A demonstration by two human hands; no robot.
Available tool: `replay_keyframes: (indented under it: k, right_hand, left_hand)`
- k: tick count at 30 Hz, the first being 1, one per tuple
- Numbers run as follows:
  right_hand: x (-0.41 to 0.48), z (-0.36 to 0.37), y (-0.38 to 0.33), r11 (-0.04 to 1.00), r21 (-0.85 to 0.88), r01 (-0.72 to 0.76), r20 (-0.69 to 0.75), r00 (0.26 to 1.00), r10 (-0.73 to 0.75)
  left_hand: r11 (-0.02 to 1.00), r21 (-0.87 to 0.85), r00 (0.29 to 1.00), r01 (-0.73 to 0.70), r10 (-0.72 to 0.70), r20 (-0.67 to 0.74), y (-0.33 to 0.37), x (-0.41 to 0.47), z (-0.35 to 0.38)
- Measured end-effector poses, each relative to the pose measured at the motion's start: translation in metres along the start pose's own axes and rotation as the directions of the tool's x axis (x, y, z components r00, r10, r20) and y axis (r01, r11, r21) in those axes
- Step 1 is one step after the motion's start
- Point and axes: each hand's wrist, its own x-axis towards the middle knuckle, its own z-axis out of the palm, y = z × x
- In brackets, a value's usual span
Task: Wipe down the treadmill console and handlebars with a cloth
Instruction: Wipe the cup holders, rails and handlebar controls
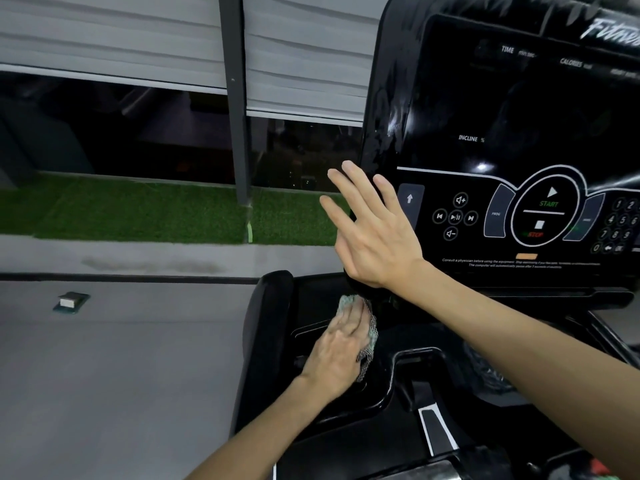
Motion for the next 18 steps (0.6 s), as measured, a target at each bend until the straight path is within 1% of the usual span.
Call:
replay_keyframes:
  k: [1, 3, 5, 7, 9, 11, 13, 15, 18]
  right_hand:
    - [0.000, 0.000, 0.000, 1.000, 0.001, -0.001, 0.000, 1.000, 0.001]
    - [0.000, -0.001, 0.000, 1.000, 0.003, 0.000, -0.003, 1.000, 0.000]
    - [0.000, -0.001, 0.000, 1.000, -0.001, 0.000, -0.004, 1.000, 0.000]
    - [-0.001, -0.001, 0.000, 1.000, -0.008, 0.000, -0.003, 1.000, 0.000]
    - [-0.001, -0.001, 0.000, 1.000, -0.009, 0.003, 0.003, 1.000, -0.003]
    - [-0.001, -0.001, 0.000, 1.000, -0.007, 0.006, 0.011, 1.000, -0.006]
    - [-0.002, -0.001, 0.001, 1.000, -0.004, 0.004, 0.012, 1.000, -0.004]
    - [-0.002, -0.001, 0.001, 1.000, -0.005, 0.003, 0.012, 1.000, -0.003]
    - [-0.002, -0.001, 0.000, 1.000, -0.008, 0.004, 0.014, 1.000, -0.004]
  left_hand:
    - [1.000, -0.019, 1.000, -0.003, 0.003, 0.004, 0.002, -0.005, 0.000]
    - [1.000, 0.001, 0.999, -0.031, 0.031, -0.024, 0.002, -0.006, -0.001]
    - [1.000, 0.019, 1.000, -0.010, 0.010, -0.006, -0.002, 0.002, -0.009]
    - [0.999, 0.005, 0.999, 0.053, -0.053, 0.004, -0.002, 0.018, -0.017]
    - [0.990, -0.035, 0.989, 0.139, -0.137, 0.050, 0.001, 0.031, -0.024]
    - [0.980, -0.048, 0.980, 0.191, -0.188, 0.060, 0.004, 0.036, -0.025]
    - [0.981, -0.037, 0.981, 0.190, -0.188, 0.049, 0.011, 0.029, -0.023]
    - [0.988, -0.020, 0.987, 0.153, -0.152, 0.050, 0.017, 0.016, -0.020]
    - [0.991, -0.024, 0.988, 0.130, -0.127, 0.091, 0.028, -0.007, -0.016]
